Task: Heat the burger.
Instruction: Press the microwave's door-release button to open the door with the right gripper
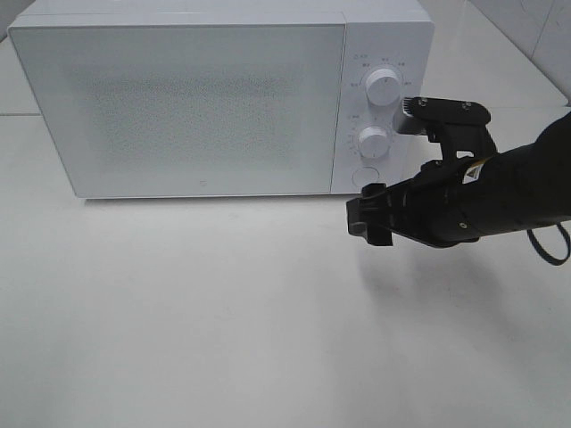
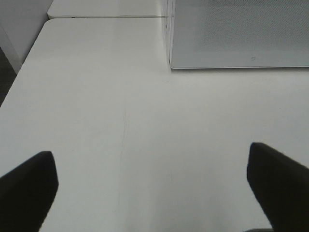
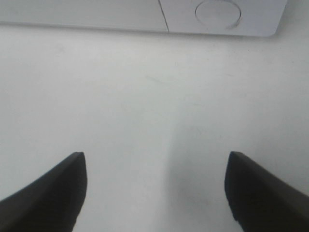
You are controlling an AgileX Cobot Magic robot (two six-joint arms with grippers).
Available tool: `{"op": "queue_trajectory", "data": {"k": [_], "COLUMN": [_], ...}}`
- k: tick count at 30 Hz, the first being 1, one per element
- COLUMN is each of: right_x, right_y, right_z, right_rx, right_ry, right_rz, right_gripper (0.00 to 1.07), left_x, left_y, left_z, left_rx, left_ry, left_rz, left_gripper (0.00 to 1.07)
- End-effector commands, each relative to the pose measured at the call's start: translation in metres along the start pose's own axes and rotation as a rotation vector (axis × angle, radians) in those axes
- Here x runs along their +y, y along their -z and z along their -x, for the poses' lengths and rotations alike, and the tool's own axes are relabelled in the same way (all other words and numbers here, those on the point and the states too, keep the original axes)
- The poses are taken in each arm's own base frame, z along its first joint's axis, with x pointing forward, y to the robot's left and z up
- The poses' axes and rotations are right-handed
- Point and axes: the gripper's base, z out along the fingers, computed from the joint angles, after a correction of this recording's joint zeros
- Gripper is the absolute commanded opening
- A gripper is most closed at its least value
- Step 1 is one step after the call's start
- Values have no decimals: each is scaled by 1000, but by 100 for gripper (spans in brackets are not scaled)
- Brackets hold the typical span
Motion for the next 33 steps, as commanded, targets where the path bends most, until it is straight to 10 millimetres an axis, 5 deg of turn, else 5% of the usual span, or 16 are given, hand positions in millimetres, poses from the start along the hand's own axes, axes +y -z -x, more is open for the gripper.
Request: {"op": "queue_trajectory", "data": {"k": [1, 16, 33], "right_x": [0, 2, 0], "right_y": [21, 82, 171], "right_z": [-4, -13, -33], "right_rx": [84, 177, 66], "right_ry": [154, 208, 245], "right_rz": [-2, 20, 85], "right_gripper": [76, 76, 76], "left_x": [-1, -1, -1], "left_y": [2, 2, 2], "left_z": [-1, -1, -1], "left_rx": [-34, -34, -34], "left_ry": [5, 5, 5], "left_rz": [-4, -4, -4], "left_gripper": [100, 100, 100]}}
